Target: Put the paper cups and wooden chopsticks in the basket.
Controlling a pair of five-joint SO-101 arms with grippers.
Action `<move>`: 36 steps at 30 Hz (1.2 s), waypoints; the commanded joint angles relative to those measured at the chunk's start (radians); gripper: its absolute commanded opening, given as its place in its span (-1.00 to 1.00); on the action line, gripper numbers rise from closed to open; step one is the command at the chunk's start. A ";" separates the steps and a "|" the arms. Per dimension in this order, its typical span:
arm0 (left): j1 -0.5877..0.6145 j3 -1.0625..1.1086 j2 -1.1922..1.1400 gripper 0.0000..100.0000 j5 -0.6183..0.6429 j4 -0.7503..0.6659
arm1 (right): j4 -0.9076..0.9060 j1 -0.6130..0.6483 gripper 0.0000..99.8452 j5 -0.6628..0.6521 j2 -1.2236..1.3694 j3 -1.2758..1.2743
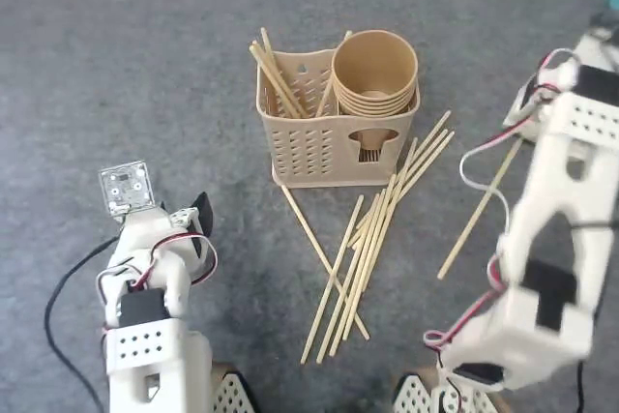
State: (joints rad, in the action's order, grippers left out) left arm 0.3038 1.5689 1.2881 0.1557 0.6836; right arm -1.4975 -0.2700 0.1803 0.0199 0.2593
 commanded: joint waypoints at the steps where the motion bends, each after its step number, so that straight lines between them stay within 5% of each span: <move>1: 0.008 -0.008 0.020 -0.56 -0.015 -0.029 | -0.004 -0.004 -0.99 -0.011 -0.260 0.052; 15: 0.008 -0.007 0.020 -0.56 -0.017 -0.029 | 0.329 0.325 -0.99 -0.015 -0.674 0.048; 27: 0.008 -0.001 0.020 -0.56 -0.017 -0.031 | 0.696 0.622 -0.99 -0.015 -0.641 0.046; 36: 0.009 -0.001 0.021 -0.56 -0.017 -0.031 | 0.883 0.648 -0.99 -0.015 -0.435 0.046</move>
State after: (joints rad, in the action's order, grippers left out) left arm 0.3038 1.5735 1.2881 0.1557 0.6836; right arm -0.6797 0.3667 0.1757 -0.4772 0.2608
